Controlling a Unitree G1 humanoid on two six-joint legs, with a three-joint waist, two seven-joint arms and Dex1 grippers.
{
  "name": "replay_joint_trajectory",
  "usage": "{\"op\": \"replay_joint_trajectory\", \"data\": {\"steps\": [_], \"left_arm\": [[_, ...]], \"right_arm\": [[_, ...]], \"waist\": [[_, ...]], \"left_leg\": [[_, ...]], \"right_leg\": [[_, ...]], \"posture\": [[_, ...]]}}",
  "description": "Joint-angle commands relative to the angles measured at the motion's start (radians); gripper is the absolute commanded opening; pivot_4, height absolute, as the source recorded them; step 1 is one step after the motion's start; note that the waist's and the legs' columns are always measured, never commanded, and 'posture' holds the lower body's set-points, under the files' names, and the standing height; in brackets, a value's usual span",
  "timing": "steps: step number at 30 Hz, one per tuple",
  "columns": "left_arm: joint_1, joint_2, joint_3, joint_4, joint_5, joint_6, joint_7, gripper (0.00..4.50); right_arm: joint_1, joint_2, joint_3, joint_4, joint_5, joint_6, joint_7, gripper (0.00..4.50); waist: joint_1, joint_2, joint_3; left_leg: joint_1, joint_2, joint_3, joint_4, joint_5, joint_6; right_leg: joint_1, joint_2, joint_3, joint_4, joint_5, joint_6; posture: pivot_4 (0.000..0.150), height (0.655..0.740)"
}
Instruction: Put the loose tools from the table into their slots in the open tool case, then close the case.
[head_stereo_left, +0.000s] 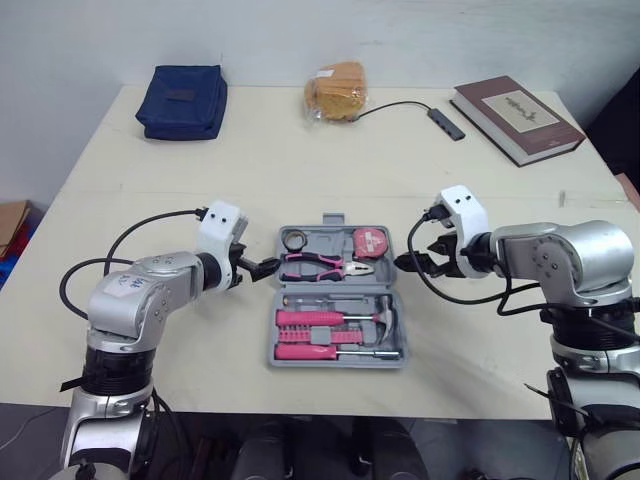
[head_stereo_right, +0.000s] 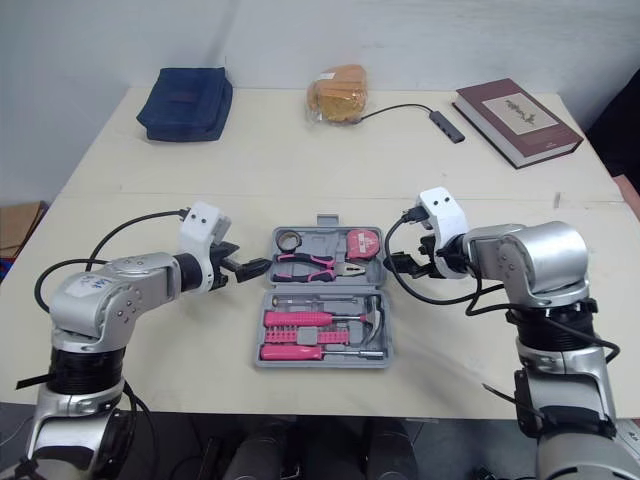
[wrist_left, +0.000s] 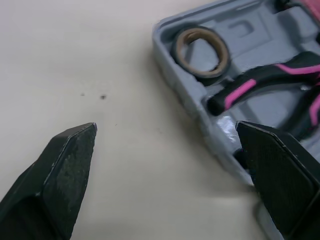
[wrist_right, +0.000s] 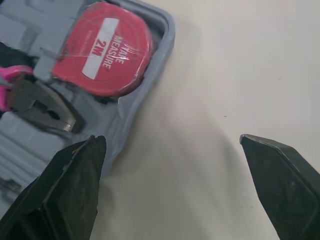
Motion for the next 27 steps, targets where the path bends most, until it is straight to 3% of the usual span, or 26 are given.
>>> {"op": "replay_joint_trajectory", "data": {"steps": [1,21,23,25,27], "left_arm": [[-0.003,-0.007,-0.007,0.002,0.029,-0.031,0.012,4.50],[-0.035,-0.102,-0.027,0.091,0.067,-0.054,0.033,4.50],[-0.039,-0.109,-0.030,0.102,0.071,-0.057,0.031,3.98],[-0.041,-0.110,-0.036,0.104,0.069,-0.050,0.018,3.38],[-0.039,-0.113,-0.040,0.093,0.065,-0.042,0.009,2.48]], "right_arm": [[-0.024,0.024,-0.006,-0.004,-0.017,0.025,-0.035,4.47],[-0.049,0.182,-0.061,0.148,-0.055,0.080,-0.144,4.47],[-0.049,0.188,-0.046,0.153,-0.056,0.083,-0.143,4.50],[-0.049,0.192,-0.035,0.158,-0.059,0.083,-0.141,3.97],[-0.045,0.191,-0.031,0.159,-0.057,0.083,-0.140,3.24]], "waist": [[0.000,0.000,0.000],[-0.005,-0.004,-0.003],[-0.004,-0.005,-0.003],[-0.005,-0.007,-0.004],[-0.005,-0.007,-0.004]], "left_leg": [[0.000,0.000,0.000,0.000,0.000,0.000],[0.002,0.000,0.001,0.000,0.002,0.000],[0.003,0.000,0.002,0.000,0.002,0.000],[0.003,0.000,0.002,0.000,0.002,0.000],[0.004,0.000,0.002,0.000,0.002,0.000]], "right_leg": [[0.000,0.000,0.000,0.001,0.000,0.000],[0.000,0.000,0.002,0.003,0.000,0.000],[0.000,0.000,0.003,0.004,0.000,0.000],[0.000,0.000,0.004,0.004,0.000,0.000],[0.000,0.000,0.005,0.004,0.000,-0.001]], "posture": [[0.150,0.7400],[0.150,0.7400],[0.150,0.7400],[0.150,0.7400],[0.150,0.7400]]}}
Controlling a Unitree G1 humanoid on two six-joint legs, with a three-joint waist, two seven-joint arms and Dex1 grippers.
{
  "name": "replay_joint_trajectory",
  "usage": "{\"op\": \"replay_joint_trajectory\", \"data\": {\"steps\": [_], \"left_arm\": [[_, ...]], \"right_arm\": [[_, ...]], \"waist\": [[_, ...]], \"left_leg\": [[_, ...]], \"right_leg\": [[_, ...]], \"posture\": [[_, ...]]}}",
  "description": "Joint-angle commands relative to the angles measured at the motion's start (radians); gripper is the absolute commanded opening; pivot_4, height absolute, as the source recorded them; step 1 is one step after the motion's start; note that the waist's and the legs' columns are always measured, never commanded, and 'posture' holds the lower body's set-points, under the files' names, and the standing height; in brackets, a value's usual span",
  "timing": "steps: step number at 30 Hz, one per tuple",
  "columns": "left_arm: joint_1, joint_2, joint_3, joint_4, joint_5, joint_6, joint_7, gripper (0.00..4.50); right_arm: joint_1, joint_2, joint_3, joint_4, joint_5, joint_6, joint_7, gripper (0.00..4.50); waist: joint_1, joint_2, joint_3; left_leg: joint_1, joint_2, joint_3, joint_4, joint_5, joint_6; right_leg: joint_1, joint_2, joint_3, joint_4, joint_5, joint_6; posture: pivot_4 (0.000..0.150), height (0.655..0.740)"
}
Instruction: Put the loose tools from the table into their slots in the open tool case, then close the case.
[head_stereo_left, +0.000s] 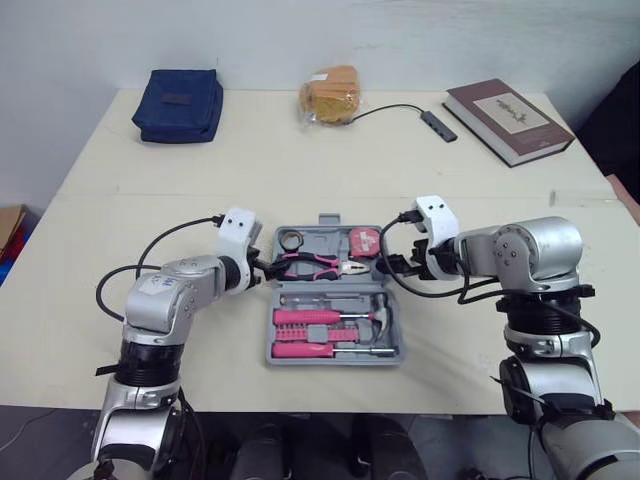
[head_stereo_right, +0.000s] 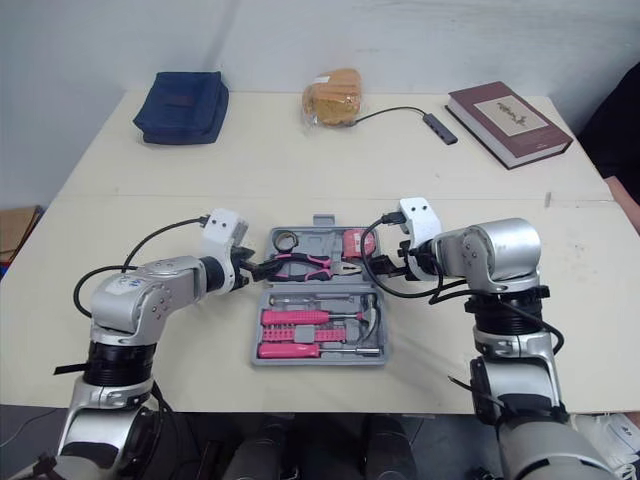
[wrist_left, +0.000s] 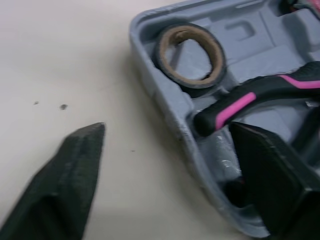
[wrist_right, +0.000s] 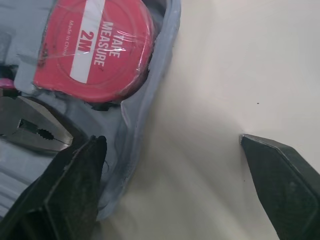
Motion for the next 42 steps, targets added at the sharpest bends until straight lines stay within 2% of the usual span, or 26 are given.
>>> {"op": "replay_joint_trajectory", "data": {"steps": [1,4,5,6,7,12,17,21,24,26,28,32,34,37,42], "left_arm": [[-0.004,-0.002,-0.005,-0.012,-0.001,0.005,-0.010,2.02],[-0.004,-0.009,-0.006,-0.021,0.001,-0.010,-0.016,0.82],[-0.007,-0.013,-0.001,-0.019,-0.002,-0.009,-0.018,0.27],[-0.010,-0.022,0.008,-0.015,-0.008,-0.011,-0.020,0.02],[-0.011,-0.028,0.013,-0.015,-0.012,-0.009,-0.020,0.00],[-0.008,-0.051,0.037,-0.015,-0.028,-0.063,-0.050,0.00],[0.012,-0.041,0.027,0.010,0.009,-0.295,-0.113,0.00],[0.025,-0.012,0.002,0.032,0.037,-0.388,-0.154,0.00],[0.036,-0.031,0.029,0.118,0.096,-0.627,-0.131,0.00],[0.061,-0.002,-0.002,0.169,0.176,-0.831,-0.147,0.00],[0.090,-0.004,0.005,0.218,0.189,-1.026,-0.181,0.00],[0.132,0.034,-0.011,0.331,0.302,-1.341,-0.155,0.00],[0.150,0.054,-0.022,0.374,0.347,-1.482,-0.152,0.00],[0.187,0.066,-0.026,0.400,0.381,-1.607,-0.137,0.00],[0.249,0.079,0.003,0.392,0.440,-1.661,-0.075,0.00]], "right_arm": [[0.012,0.010,0.023,0.017,0.009,0.017,0.006,2.73],[0.001,0.039,-0.004,0.037,0.013,0.017,-0.015,1.41],[-0.004,0.049,-0.012,0.038,0.015,0.017,-0.021,0.73],[-0.004,0.052,-0.013,0.033,0.015,0.017,-0.025,0.30],[0.000,0.054,-0.016,0.024,0.018,0.017,-0.029,0.03],[0.036,0.063,-0.044,-0.057,0.007,-0.005,-0.041,0.03],[0.124,0.034,-0.034,-0.173,0.003,-0.233,0.006,0.03],[0.190,0.009,-0.017,-0.212,-0.015,-0.386,0.039,0.03],[0.279,-0.081,0.071,-0.221,-0.128,-0.623,0.067,0.03],[0.342,-0.111,0.100,-0.213,-0.203,-0.873,0.085,0.03],[0.392,-0.130,0.121,-0.196,-0.256,-1.055,0.096,0.03],[0.490,-0.159,0.146,-0.119,-0.366,-1.451,0.103,0.03],[0.519,-0.164,0.150,-0.078,-0.403,-1.572,0.094,0.03],[0.563,-0.194,0.160,-0.007,-0.498,-1.726,0.060,0.03],[0.634,-0.240,0.170,0.119,-0.644,-1.983,-0.033,0.03]], "waist": [[0.000,0.000,0.000],[0.001,0.000,0.000],[0.001,-0.001,-0.001],[0.001,0.000,-0.001],[0.001,0.000,-0.002],[0.003,0.000,-0.002],[0.003,0.000,-0.001],[0.003,0.000,-0.001],[0.005,0.000,-0.001],[0.004,0.000,-0.001],[0.004,0.000,-0.001],[0.001,-0.001,0.000],[0.001,-0.001,0.000],[0.001,0.000,0.000],[0.001,0.000,0.000]], "left_leg": [[0.000,0.000,0.000,0.000,0.000,0.000],[0.000,0.000,0.000,0.000,0.000,0.000],[0.000,0.000,0.000,0.000,0.000,0.000],[0.000,0.000,0.000,0.000,0.000,0.000],[0.001,0.000,0.000,0.000,0.000,0.000],[0.001,0.000,0.000,-0.001,0.000,0.000],[-0.001,-0.001,0.000,-0.001,0.000,0.000],[-0.002,-0.001,0.001,-0.001,0.000,0.000],[-0.002,-0.001,0.002,-0.001,0.000,0.001],[-0.002,-0.001,0.002,-0.002,0.000,0.001],[-0.002,-0.002,0.003,-0.003,0.000,0.001],[-0.002,-0.001,0.005,-0.003,-0.001,0.002],[-0.001,-0.001,0.007,-0.003,-0.001,0.002],[-0.001,0.000,0.007,-0.003,-0.001,0.002],[0.000,0.000,0.007,-0.003,-0.002,0.004]], "right_leg": [[0.000,0.000,0.000,0.000,0.000,0.000],[0.000,0.000,0.000,0.000,0.000,0.000],[0.000,0.000,0.001,0.000,0.000,0.000],[0.000,0.000,0.001,0.000,0.000,0.000],[0.001,0.000,0.001,0.000,0.000,0.000],[0.001,-0.001,0.000,0.000,0.000,0.000],[0.000,-0.001,0.000,-0.001,0.001,0.000],[-0.002,-0.001,0.000,-0.001,0.001,0.001],[-0.002,-0.001,0.001,-0.002,0.001,0.001],[-0.002,-0.001,0.001,-0.003,0.001,0.001],[-0.003,-0.001,0.001,-0.004,0.001,0.002],[-0.003,-0.001,0.001,-0.005,0.002,0.002],[-0.003,-0.001,0.001,-0.005,0.002,0.002],[-0.003,-0.001,0.001,-0.005,0.002,0.002],[-0.002,-0.002,0.002,-0.005,0.002,0.002]], "posture": [[0.150,0.7400],[0.150,0.7400],[0.150,0.7400],[0.150,0.7400],[0.150,0.7400],[0.150,0.7400],[0.150,0.7400],[0.150,0.7400],[0.150,0.7400],[0.150,0.7400],[0.150,0.7400],[0.150,0.7400],[0.150,0.7400],[0.150,0.7400],[0.150,0.7400]]}}
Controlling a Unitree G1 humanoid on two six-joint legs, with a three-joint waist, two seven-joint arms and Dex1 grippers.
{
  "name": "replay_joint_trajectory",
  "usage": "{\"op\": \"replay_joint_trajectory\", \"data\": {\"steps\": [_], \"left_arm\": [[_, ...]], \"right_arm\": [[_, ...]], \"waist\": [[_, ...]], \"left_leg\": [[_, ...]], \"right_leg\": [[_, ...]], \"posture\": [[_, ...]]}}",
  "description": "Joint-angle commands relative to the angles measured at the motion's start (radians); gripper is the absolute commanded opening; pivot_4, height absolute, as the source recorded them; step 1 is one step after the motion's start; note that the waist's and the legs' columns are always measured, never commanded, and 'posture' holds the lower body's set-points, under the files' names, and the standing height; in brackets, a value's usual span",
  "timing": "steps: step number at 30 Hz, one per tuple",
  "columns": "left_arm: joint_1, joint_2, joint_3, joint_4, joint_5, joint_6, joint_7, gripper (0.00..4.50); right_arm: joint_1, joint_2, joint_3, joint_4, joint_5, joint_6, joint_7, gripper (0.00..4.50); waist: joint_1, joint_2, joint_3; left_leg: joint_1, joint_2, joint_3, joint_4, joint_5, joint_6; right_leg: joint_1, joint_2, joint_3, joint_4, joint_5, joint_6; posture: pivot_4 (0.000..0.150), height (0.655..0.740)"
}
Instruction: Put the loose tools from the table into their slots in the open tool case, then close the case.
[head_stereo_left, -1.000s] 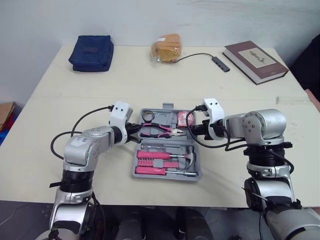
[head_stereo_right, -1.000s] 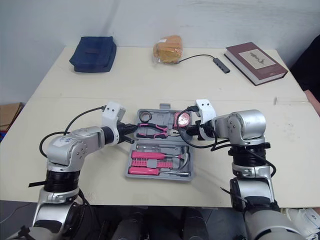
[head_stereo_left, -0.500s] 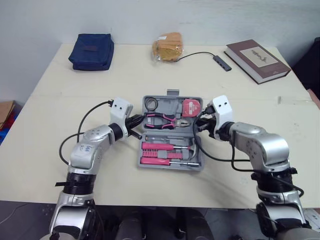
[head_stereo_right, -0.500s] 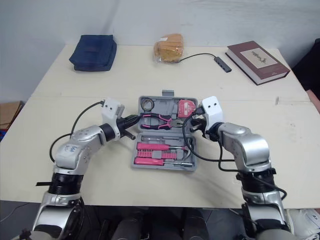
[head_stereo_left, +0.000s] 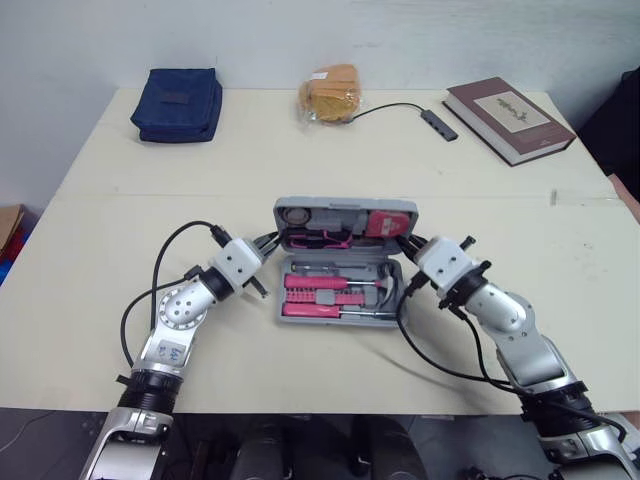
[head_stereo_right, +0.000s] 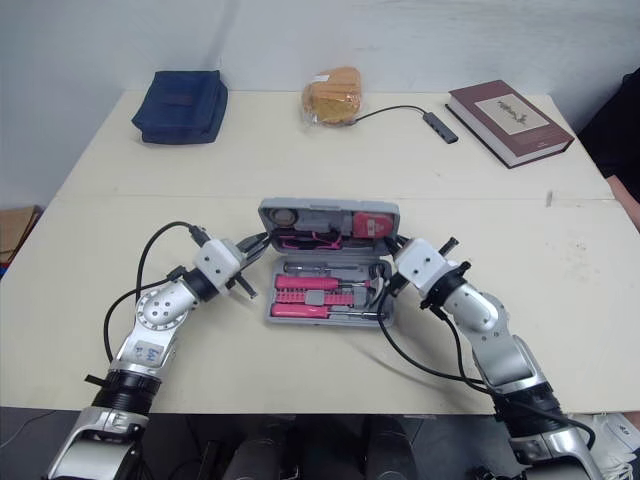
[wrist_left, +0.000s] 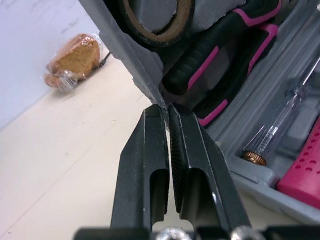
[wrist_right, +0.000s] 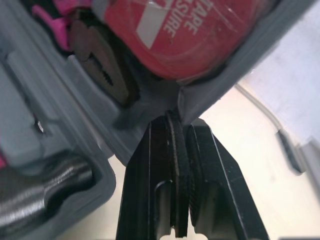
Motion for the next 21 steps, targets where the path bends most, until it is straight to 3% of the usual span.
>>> {"op": "replay_joint_trajectory", "data": {"steps": [1,2,3,6,11,13,18,21], "left_arm": [[0.039,0.036,0.079,-0.020,0.005,-0.049,0.060,0.00],[0.048,0.043,0.077,-0.024,-0.006,-0.068,0.043,0.63],[0.053,0.048,0.074,-0.026,-0.012,-0.081,0.032,0.87],[0.070,0.081,0.073,-0.028,-0.045,-0.087,-0.013,2.26],[0.174,0.189,0.156,-0.066,-0.193,0.016,-0.146,4.50],[0.216,0.219,0.190,-0.081,-0.241,0.059,-0.181,4.50],[0.326,0.298,0.343,-0.132,-0.440,0.266,-0.284,4.50],[0.351,0.318,0.400,-0.180,-0.462,0.312,-0.282,4.50]], "right_arm": [[0.069,-0.073,-0.005,0.114,-0.160,-0.159,-0.072,0.03],[0.081,-0.072,-0.005,0.134,-0.165,-0.188,-0.081,0.00],[0.087,-0.070,-0.005,0.147,-0.166,-0.206,-0.086,0.00],[0.101,-0.057,-0.046,0.104,-0.109,-0.222,-0.085,1.22],[0.216,-0.137,-0.114,0.056,-0.087,-0.231,-0.025,3.79],[0.259,-0.163,-0.128,0.048,-0.078,-0.255,-0.003,4.44],[0.391,-0.236,-0.247,0.031,0.038,-0.295,0.067,4.44],[0.427,-0.253,-0.288,0.017,0.170,-0.293,0.154,4.44]], "waist": [[0.000,0.000,0.000],[0.000,0.000,0.000],[0.000,0.000,0.000],[0.000,0.000,0.000],[-0.002,0.001,0.001],[-0.002,0.001,0.001],[0.002,0.000,0.001],[0.005,-0.001,0.002]], "left_leg": [[0.000,0.000,0.000,0.000,0.000,0.000],[0.001,0.000,0.001,0.000,0.000,0.000],[0.001,0.000,0.001,0.000,0.000,0.000],[0.006,0.001,0.002,0.000,0.000,0.000],[0.010,0.002,0.005,-0.001,-0.003,0.002],[0.013,0.003,0.007,-0.002,-0.005,0.001],[0.014,0.004,0.008,-0.002,-0.008,0.001],[0.014,0.003,0.007,-0.001,-0.009,0.002]], "right_leg": [[0.000,0.000,0.000,0.000,0.000,0.000],[0.000,0.000,0.001,0.000,0.000,0.000],[0.000,0.000,0.001,0.000,0.000,0.000],[0.004,0.000,0.002,-0.001,0.000,0.000],[0.005,0.000,0.005,-0.004,0.000,0.000],[0.007,0.001,0.007,-0.005,0.000,0.000],[0.008,0.001,0.007,-0.006,0.000,0.000],[0.008,0.000,0.007,-0.006,0.000,0.000]], "posture": [[0.150,0.7400],[0.150,0.7400],[0.150,0.7400],[0.150,0.7400],[0.150,0.7400],[0.150,0.7400],[0.150,0.7400],[0.150,0.7400]]}}
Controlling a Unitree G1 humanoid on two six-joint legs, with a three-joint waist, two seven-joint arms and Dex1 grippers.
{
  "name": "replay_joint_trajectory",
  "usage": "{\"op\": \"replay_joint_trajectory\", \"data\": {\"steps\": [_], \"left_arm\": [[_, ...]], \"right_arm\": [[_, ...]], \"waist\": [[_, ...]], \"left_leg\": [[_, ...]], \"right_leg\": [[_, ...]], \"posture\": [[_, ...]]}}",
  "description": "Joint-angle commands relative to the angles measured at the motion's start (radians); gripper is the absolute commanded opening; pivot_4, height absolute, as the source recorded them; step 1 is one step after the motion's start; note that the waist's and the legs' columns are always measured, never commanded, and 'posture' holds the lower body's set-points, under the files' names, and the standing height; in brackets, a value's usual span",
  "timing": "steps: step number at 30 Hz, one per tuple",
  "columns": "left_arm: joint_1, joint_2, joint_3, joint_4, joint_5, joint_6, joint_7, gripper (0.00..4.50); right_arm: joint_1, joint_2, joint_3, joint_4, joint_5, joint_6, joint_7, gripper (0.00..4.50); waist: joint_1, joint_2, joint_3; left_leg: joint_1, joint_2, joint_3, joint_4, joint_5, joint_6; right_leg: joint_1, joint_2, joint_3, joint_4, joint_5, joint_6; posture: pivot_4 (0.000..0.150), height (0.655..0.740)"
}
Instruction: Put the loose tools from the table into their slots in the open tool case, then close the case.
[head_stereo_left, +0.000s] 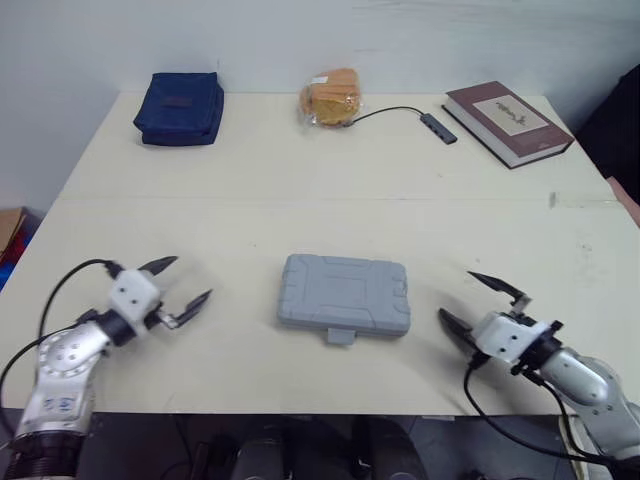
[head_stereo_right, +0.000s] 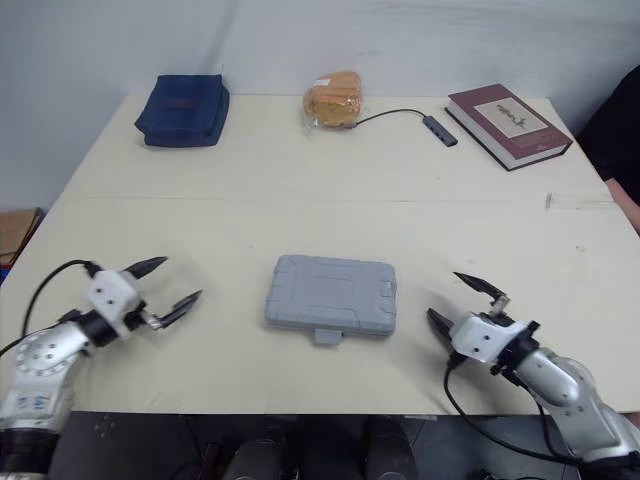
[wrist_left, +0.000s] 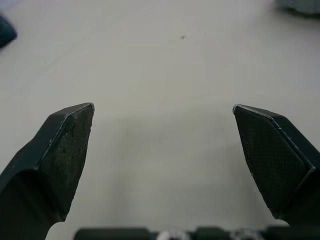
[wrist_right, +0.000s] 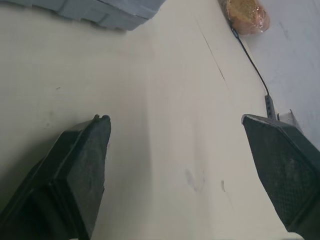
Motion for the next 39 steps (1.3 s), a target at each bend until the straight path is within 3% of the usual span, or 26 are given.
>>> {"op": "replay_joint_trajectory", "data": {"steps": [1,9,10,12,14,19,22,29,36,39], "left_arm": [[0.017,0.017,0.074,-0.089,-0.039,0.038,0.001,4.50],[-0.008,-0.002,0.037,-0.152,-0.042,0.127,-0.037,4.50],[-0.030,-0.006,0.023,-0.154,-0.051,0.139,-0.054,4.50],[-0.067,-0.014,-0.001,-0.152,-0.059,0.157,-0.082,4.50],[-0.120,-0.026,-0.031,-0.137,-0.055,0.168,-0.102,3.52],[-0.354,-0.074,-0.175,0.018,0.023,0.140,-0.187,1.38],[-0.469,-0.091,-0.279,0.116,0.071,0.078,-0.322,0.02],[-0.741,-0.204,-0.356,0.433,0.174,-0.005,-0.321,0.02],[-0.880,-0.315,-0.456,0.724,0.347,-0.153,-0.258,0.02],[-0.895,-0.358,-0.458,0.785,0.348,-0.170,-0.277,0.02]], "right_arm": [[0.023,-0.018,-0.059,-0.031,0.157,0.016,0.099,4.44],[0.030,0.002,-0.068,-0.156,0.450,0.273,0.312,4.44],[0.040,-0.001,-0.067,-0.202,0.503,0.342,0.334,4.21],[0.060,-0.008,-0.070,-0.283,0.587,0.465,0.361,3.66],[0.074,-0.019,-0.063,-0.357,0.627,0.551,0.392,2.43],[0.093,-0.038,0.057,-0.494,0.573,0.624,0.502,0.09],[0.094,-0.056,0.123,-0.525,0.522,0.653,0.549,0.00],[0.044,0.021,0.212,-0.486,0.415,0.668,0.527,0.00],[-0.015,0.108,0.240,-0.400,0.325,0.668,0.469,0.00],[-0.013,0.110,0.251,-0.379,0.294,0.662,0.479,0.00]], "waist": [[-0.001,0.000,0.000],[-0.004,0.000,0.000],[-0.003,0.000,0.000],[-0.001,0.000,0.000],[0.005,0.000,0.000],[0.028,0.000,0.000],[0.039,0.000,0.000],[0.043,-0.004,0.002],[0.041,-0.005,0.001],[0.039,-0.005,0.002]], "left_leg": [[0.000,0.000,0.000,0.000,0.000,0.000],[0.001,0.002,0.000,0.000,-0.001,-0.001],[0.001,0.002,0.000,0.000,-0.001,-0.001],[0.001,0.002,0.000,0.000,-0.002,0.000],[0.000,0.001,0.000,0.000,-0.002,-0.001],[0.000,0.000,0.000,0.001,-0.002,-0.001],[-0.001,-0.001,0.002,0.001,-0.002,-0.001],[-0.004,-0.002,0.003,0.007,-0.002,0.000],[-0.004,-0.002,0.003,0.009,-0.002,0.000],[-0.004,-0.002,0.003,0.010,-0.002,0.000]], "right_leg": [[0.000,0.000,0.000,0.000,0.000,0.000],[0.000,0.000,0.001,0.000,0.000,-0.001],[0.000,0.000,0.001,0.000,0.000,-0.001],[0.000,0.000,0.001,0.001,0.000,-0.001],[0.000,0.000,0.001,0.001,0.000,-0.001],[0.000,0.002,0.000,0.001,0.000,-0.001],[-0.001,0.002,0.000,0.000,0.000,-0.001],[-0.002,0.006,0.000,-0.002,0.001,0.001],[-0.001,0.007,0.001,-0.001,0.001,0.001],[-0.001,0.007,0.001,-0.001,0.001,0.001]], "posture": [[0.150,0.7400],[0.150,0.7400],[0.150,0.7400],[0.150,0.7400],[0.150,0.7400],[0.150,0.7400],[0.150,0.7400],[0.150,0.7400],[0.150,0.7400],[0.150,0.7400]]}}
